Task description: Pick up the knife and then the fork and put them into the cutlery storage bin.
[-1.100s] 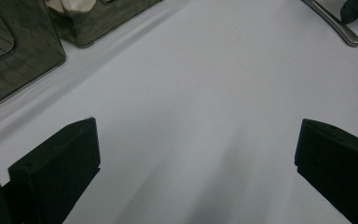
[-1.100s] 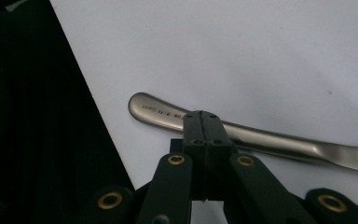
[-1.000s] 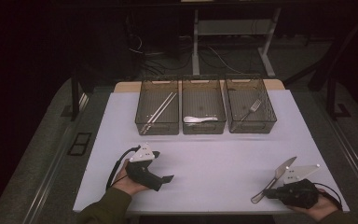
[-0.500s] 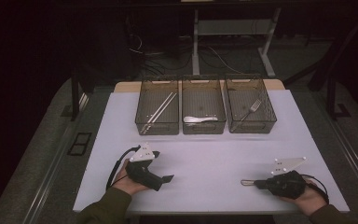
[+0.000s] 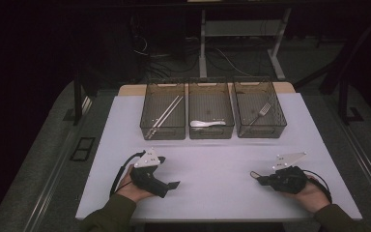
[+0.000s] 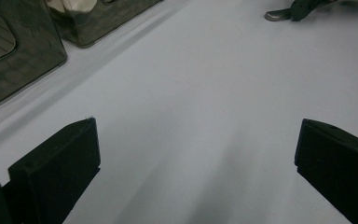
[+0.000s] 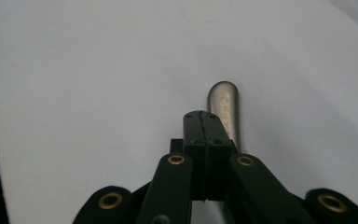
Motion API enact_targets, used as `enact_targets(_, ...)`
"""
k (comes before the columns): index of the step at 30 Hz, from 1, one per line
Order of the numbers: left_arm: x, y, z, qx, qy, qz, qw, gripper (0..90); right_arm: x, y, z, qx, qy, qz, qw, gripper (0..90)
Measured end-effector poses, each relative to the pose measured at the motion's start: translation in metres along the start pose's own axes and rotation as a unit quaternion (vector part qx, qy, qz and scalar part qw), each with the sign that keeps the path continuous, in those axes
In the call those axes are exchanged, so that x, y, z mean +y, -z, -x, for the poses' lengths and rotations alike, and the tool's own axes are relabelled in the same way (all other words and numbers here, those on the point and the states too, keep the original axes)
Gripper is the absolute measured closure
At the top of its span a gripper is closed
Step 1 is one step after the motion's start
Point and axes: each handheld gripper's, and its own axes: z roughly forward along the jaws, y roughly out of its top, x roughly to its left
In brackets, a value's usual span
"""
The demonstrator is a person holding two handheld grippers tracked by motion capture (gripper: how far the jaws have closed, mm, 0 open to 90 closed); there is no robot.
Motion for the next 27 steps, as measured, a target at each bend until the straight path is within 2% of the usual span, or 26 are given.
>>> enact_targets(2,0.000,0.000,0.000,0.000,-0.002,0.000,1.0000,0.0,0.001,0.004,0.000,0.011,-0.005,0.005,0.9999,89.6)
enact_targets(5,0.000,0.000,0.001,-0.001,0.002,-0.001,1.0000,0.0,0.005,0.014,0.000,0.014,-0.006,0.008,0.9998,80.7)
enact_targets(7,0.000,0.000,0.001,-0.001,0.001,-0.001,1.0000,0.0,0.007,0.022,0.002,0.005,0.002,0.007,1.0000,77.5)
enact_targets(10,0.000,0.000,0.001,-0.001,0.002,-0.002,1.0000,0.0,0.009,0.030,0.007,0.001,0.000,-0.017,0.9999,71.8)
enact_targets(15,0.000,0.000,0.000,-0.002,-0.002,-0.005,1.0000,0.0,0.009,0.035,0.013,-0.026,0.007,-0.068,0.9973,69.0)
enact_targets(18,0.000,0.000,0.000,-0.003,-0.004,-0.005,1.0000,0.0,0.010,0.037,0.014,-0.035,0.014,-0.100,0.9943,69.4)
enact_targets(21,0.000,-0.001,0.000,-0.004,-0.001,-0.005,1.0000,0.0,0.011,0.037,0.013,-0.039,0.033,-0.135,0.9895,70.4)
enact_targets(27,0.000,-0.001,0.000,-0.005,-0.002,-0.006,1.0000,0.0,0.013,0.030,0.013,-0.031,0.063,-0.182,0.9807,71.3)
